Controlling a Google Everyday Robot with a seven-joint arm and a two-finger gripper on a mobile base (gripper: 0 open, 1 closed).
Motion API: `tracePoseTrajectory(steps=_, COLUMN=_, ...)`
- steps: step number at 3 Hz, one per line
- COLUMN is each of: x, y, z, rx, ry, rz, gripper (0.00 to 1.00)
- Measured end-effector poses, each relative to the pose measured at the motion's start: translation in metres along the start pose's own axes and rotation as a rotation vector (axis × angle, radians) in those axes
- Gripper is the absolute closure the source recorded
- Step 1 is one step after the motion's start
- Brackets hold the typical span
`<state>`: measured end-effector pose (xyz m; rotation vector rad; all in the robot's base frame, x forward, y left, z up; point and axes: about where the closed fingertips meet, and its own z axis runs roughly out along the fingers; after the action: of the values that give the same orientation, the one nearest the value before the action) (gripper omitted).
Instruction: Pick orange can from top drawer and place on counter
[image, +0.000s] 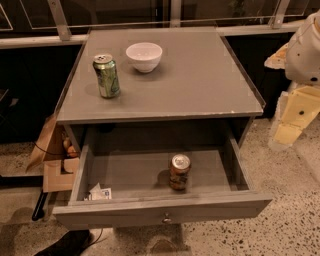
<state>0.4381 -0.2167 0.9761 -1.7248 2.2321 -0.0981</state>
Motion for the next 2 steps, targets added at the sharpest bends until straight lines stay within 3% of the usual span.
tracePoseTrajectory(steps=1, x=0.0, y=0.0, z=0.0, rx=0.0, ry=0.0, rz=0.0, gripper=0.0)
tracePoseTrajectory(steps=2, x=0.0, y=0.0, z=0.0, rx=0.0, ry=0.0, rz=0.0, gripper=0.15)
